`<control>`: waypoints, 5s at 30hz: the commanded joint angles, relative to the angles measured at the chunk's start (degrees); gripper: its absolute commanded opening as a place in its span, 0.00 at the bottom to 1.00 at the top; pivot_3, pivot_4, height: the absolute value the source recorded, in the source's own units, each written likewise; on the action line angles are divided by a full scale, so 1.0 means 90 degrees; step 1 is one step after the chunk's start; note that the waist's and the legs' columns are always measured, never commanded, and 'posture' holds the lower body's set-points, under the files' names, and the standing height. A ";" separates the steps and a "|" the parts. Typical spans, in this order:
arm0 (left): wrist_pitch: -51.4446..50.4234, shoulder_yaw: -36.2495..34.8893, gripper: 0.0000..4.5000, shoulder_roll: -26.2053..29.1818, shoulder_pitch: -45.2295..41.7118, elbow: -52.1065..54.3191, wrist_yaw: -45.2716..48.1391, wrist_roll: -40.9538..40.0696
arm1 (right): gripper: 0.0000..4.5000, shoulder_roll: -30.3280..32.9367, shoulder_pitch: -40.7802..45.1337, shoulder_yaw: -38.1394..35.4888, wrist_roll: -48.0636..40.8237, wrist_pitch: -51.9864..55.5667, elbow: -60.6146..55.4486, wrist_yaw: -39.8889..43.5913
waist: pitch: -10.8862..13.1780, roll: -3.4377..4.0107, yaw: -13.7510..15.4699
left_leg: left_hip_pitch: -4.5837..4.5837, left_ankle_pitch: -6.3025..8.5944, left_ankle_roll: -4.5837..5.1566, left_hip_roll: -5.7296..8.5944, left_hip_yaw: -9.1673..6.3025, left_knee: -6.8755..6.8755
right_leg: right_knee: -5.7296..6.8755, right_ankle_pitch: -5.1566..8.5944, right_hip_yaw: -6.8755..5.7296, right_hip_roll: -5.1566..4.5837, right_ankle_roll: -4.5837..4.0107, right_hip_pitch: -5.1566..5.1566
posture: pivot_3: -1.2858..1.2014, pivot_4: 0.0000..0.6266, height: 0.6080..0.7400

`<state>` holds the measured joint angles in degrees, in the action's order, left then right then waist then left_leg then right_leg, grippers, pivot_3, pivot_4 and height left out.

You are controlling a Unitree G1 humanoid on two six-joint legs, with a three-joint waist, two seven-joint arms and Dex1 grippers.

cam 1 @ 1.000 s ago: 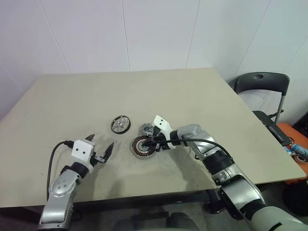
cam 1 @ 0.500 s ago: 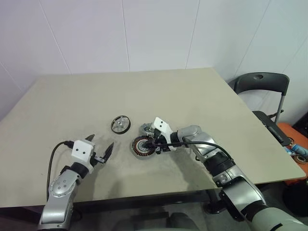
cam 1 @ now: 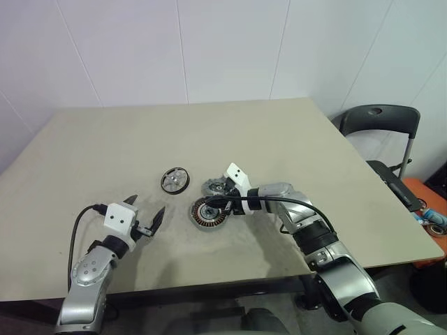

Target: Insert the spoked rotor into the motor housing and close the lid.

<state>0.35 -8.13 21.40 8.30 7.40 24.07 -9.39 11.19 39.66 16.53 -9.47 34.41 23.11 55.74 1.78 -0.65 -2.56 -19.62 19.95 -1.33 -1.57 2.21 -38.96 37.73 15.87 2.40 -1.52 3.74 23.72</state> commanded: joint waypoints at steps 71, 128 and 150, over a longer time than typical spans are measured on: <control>-0.5684 -0.1361 1.00 -0.2324 -0.2889 -0.0446 -0.2044 -0.3597 | 0.99 0.1546 -0.0262 -0.0122 -0.0297 -0.0237 -0.2329 0.0329 | -0.0006 -0.0013 0.0196 | -0.0081 -0.0003 -0.0001 0.0025 -0.0007 -0.0034 | 0.0026 -0.0002 0.0001 0.0012 0.0003 0.0077 | 0.52 0.00 1.00; -0.5595 -0.2182 0.08 -0.2318 -0.3170 -0.0881 -0.2961 -0.5015 | 1.00 0.1434 -0.0310 -0.0181 -0.0240 -0.0409 -0.2216 0.0064 | -0.0011 -0.0021 0.0176 | -0.0075 -0.0028 -0.0012 0.0086 -0.0076 -0.0037 | 0.0039 -0.0007 0.0001 0.0004 0.0011 0.0064 | 0.52 0.00 1.00; -0.8206 -0.1409 0.08 -0.0651 -0.2591 0.0224 -0.3729 -0.8422 | 1.00 0.2546 -0.0693 -0.0668 -0.0431 -0.0533 -0.2220 0.0648 | -0.0011 -0.0022 0.0195 | -0.0073 -0.0029 -0.0012 0.0083 -0.0090 -0.0037 | 0.0041 -0.0007 0.0003 -0.0002 0.0010 0.0063 | 0.52 0.00 1.00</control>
<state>-72.79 -22.45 14.75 -13.89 8.70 -9.11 -82.76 33.62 32.75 12.55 -12.33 30.68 4.25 61.27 1.68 -0.85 -0.80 -20.27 19.68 -1.45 -0.82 1.40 -39.29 38.11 15.81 2.43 -1.53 3.83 24.28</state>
